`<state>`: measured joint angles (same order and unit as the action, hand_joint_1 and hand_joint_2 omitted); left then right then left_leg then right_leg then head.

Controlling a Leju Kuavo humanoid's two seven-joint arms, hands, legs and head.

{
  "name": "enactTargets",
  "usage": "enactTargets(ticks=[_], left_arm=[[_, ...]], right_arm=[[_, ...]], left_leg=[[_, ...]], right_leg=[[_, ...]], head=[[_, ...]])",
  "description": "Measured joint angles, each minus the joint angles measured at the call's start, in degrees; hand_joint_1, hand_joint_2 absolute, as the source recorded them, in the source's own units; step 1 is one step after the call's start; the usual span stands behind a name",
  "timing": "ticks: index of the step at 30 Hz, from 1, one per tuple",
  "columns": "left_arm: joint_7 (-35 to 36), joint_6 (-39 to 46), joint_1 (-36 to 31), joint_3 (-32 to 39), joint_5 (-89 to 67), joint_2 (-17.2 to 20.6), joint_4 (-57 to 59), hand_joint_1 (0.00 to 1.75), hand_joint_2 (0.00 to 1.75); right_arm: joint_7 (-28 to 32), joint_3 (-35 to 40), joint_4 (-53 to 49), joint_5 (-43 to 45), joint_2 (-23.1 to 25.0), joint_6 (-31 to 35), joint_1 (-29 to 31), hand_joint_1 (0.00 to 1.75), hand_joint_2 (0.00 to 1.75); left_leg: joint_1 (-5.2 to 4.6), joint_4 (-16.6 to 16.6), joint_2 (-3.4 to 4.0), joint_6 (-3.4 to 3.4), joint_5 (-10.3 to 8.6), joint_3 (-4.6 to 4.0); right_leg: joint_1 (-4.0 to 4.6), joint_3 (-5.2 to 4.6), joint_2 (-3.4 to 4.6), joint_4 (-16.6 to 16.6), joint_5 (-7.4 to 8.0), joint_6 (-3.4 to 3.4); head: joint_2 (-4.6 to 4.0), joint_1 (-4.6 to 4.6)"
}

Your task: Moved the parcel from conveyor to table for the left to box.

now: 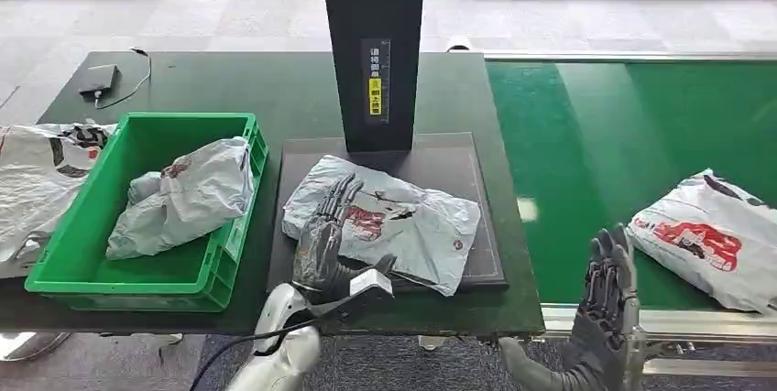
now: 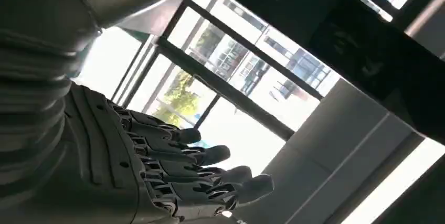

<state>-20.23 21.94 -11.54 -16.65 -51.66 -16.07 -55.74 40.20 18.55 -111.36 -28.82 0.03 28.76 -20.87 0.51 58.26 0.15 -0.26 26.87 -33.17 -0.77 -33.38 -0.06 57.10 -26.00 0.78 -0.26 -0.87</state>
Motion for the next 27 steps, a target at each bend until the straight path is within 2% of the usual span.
enactTargets(ticks=[3, 5, 13, 17, 18, 19, 27], left_arm=[[6.10, 0.64, -2.04, -1.25, -8.75, -0.35, 4.01, 0.00, 1.75], [9.10, 0.11, -3.48, -2.77, -14.12, -0.70, 7.54, 0.00, 1.75], [11.55, -2.38, -6.19, -4.90, -18.08, -1.44, 15.91, 0.00, 1.75], [12.16, -4.07, -7.94, -5.51, -18.81, -2.21, 21.45, 0.00, 1.75], [12.34, -4.59, -8.42, -5.51, -18.85, -2.43, 22.61, 1.38, 1.75], [12.42, -5.27, -8.68, -5.51, -18.89, -2.54, 23.79, 1.75, 1.75], [9.63, -6.69, -9.72, -5.55, -18.61, -3.13, 28.84, 1.75, 1.75]], right_arm=[[-0.04, 1.95, -2.54, 6.35, -2.15, -0.02, 1.78, 0.00, 1.75], [-0.02, 2.69, -2.63, 7.46, -2.87, -0.46, 3.70, 0.00, 1.75], [-0.04, 3.78, -2.59, 10.47, -4.11, -1.20, 7.35, 0.00, 1.75], [-0.07, 4.33, -1.69, 12.53, -4.27, -1.40, 11.29, 0.00, 1.75], [-0.09, 4.40, -1.23, 12.58, -4.24, -1.64, 12.30, 0.00, 1.75], [-0.11, 4.51, -0.75, 12.55, -4.24, -1.95, 13.16, 0.00, 1.75], [-0.15, 4.51, 2.62, 12.55, -1.75, -4.85, 18.12, 0.00, 1.75]], left_leg=[[-0.04, 0.00, 0.02, 0.01, -0.01, 0.01], [-0.04, 0.01, 0.01, 0.02, -0.02, 0.03], [-0.05, 0.00, -0.01, 0.02, -0.02, -0.01], [-0.04, -0.01, 0.02, 0.01, -0.03, 0.01], [-0.04, -0.01, 0.02, 0.01, -0.04, 0.01], [-0.05, -0.01, 0.02, 0.02, -0.06, 0.00], [-0.04, -0.01, -0.11, 0.00, -0.09, 0.02]], right_leg=[[-0.04, -0.01, 0.03, 0.00, 0.02, 0.02], [-0.04, 0.02, 0.02, 0.00, 0.02, 0.03], [-0.04, -0.01, -0.01, 0.02, 0.02, 0.03], [-0.04, -0.01, 0.03, 0.03, 0.03, 0.03], [-0.04, 0.00, 0.02, 0.03, 0.03, 0.03], [-0.04, 0.00, 0.02, 0.03, 0.03, 0.04], [-0.04, 0.05, -0.09, 0.05, 0.03, 0.03]], head=[[0.02, 0.00], [0.02, 0.00], [0.00, 0.00], [0.02, 0.00], [0.02, 0.00], [0.02, 0.00], [0.02, 0.00]])
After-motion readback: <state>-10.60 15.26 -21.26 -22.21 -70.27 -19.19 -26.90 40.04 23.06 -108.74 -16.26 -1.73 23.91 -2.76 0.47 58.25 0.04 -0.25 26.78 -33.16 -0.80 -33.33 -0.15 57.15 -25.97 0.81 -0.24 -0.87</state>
